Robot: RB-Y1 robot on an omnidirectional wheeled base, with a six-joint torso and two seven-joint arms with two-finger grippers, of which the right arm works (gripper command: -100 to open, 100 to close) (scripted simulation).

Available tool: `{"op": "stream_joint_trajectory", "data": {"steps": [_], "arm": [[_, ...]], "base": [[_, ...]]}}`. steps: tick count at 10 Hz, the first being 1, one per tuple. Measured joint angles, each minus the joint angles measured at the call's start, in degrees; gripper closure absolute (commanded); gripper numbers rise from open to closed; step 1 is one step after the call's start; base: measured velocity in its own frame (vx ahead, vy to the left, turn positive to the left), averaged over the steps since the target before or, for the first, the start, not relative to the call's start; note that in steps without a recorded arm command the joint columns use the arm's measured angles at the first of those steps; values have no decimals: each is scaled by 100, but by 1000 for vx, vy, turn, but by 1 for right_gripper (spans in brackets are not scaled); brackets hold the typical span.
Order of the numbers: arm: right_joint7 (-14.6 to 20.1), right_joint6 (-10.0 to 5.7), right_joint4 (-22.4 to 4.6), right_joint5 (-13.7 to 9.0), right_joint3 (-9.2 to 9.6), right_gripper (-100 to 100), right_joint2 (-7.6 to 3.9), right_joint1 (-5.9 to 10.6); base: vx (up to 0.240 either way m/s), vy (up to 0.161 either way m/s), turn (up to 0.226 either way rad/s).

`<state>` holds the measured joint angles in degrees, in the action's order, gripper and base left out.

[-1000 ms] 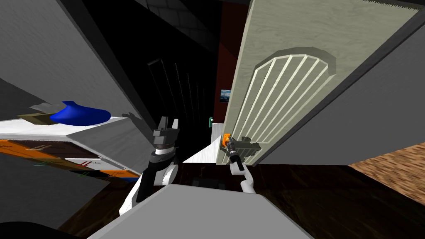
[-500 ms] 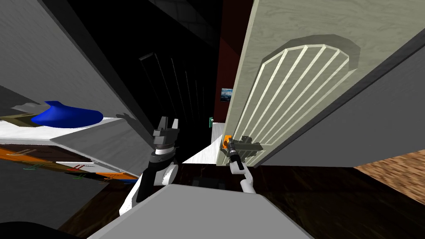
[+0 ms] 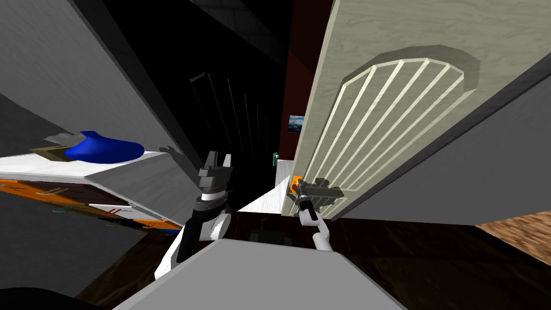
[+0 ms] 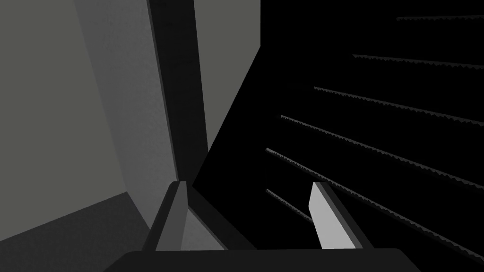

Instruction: Push the door open

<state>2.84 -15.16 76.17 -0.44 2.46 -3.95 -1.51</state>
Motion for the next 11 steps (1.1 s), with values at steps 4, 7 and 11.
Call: {"op": "stream_joint_trajectory", "data": {"steps": [4,7,11], "arm": [[-224,-100,-248,-54,-423,100,63,198],[-375,-179,-379,-114,-755,100,46,323],[-543,-289,-496,-202,-1236,-100,-17,467]], "base": [[72,0,106],[67,-8,64],[-38,11,41]]}}
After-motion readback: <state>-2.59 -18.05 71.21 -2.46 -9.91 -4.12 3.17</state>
